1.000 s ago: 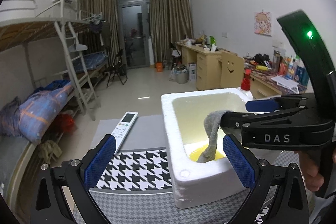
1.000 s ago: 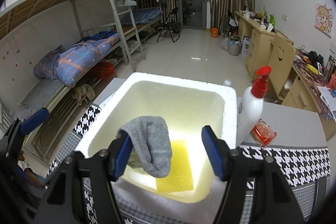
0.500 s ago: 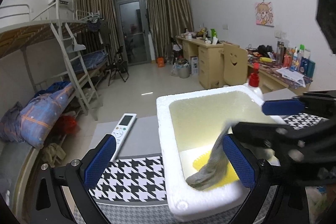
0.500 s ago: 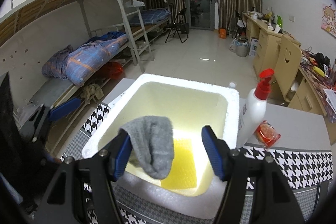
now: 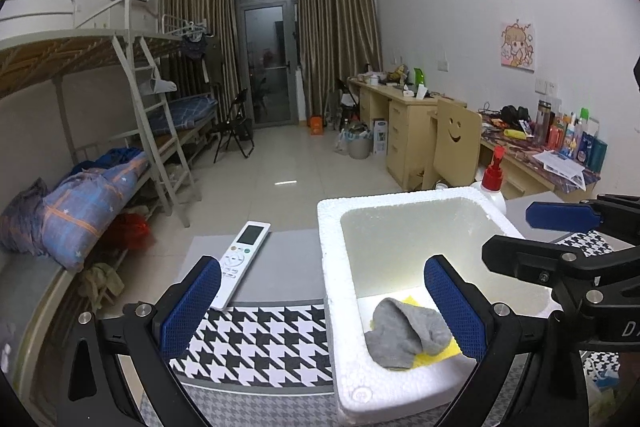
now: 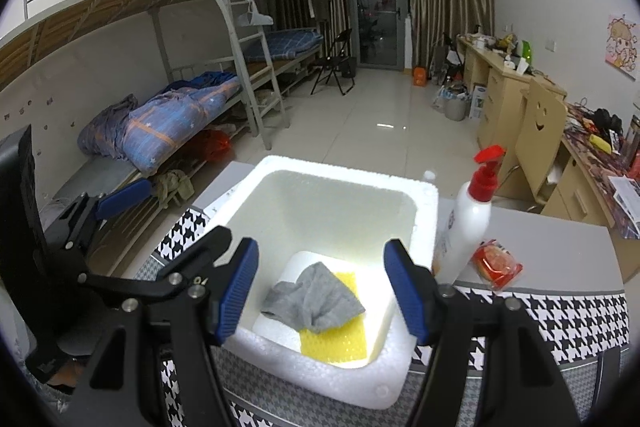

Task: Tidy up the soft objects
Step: 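Withdraw both tools from the foam box back toward the table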

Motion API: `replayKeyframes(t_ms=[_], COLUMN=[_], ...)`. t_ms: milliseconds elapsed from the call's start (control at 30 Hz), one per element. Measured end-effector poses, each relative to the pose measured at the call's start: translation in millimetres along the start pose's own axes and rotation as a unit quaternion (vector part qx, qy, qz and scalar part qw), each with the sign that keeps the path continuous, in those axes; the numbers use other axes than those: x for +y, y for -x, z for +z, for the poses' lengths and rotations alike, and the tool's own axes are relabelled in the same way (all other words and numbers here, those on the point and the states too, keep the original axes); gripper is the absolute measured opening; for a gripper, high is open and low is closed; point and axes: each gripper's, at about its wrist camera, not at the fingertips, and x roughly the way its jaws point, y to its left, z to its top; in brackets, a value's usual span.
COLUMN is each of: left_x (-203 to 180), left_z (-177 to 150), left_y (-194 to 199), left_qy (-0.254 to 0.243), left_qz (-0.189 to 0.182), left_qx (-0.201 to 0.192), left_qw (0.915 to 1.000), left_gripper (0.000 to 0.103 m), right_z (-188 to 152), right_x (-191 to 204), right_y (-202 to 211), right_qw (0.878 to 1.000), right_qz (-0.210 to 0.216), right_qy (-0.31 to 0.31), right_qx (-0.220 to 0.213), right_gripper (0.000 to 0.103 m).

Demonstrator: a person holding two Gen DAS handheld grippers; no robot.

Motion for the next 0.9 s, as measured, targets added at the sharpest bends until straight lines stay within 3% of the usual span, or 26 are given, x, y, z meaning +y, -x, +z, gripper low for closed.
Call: replayKeyframes(t_ms=[100,267,900], left_x=[0,1,-9], left_z=[0,-3,-8], left_y=[5,17,70], left_qy=[0.005,0.012,0.013], left_qz=[0.005,0.008,-0.002], left_qx=[-0.002,-0.008,-0.048], left_qw=[1.0000,0.9999,0.9987], left_gripper=[0.102,0.102,0.102], right_z=[-2,-8,-26], right_x=[2,0,-8], right_y=[8,17,62], right_qw=[1.000,0.999,0.997], right_qz=[-0.014,-0.025,-0.027], right_qy=[0.008,0.008,-0.012], right_qx=[-0.014,-0.025,-0.068], right_gripper=[0.079,0.082,0.084])
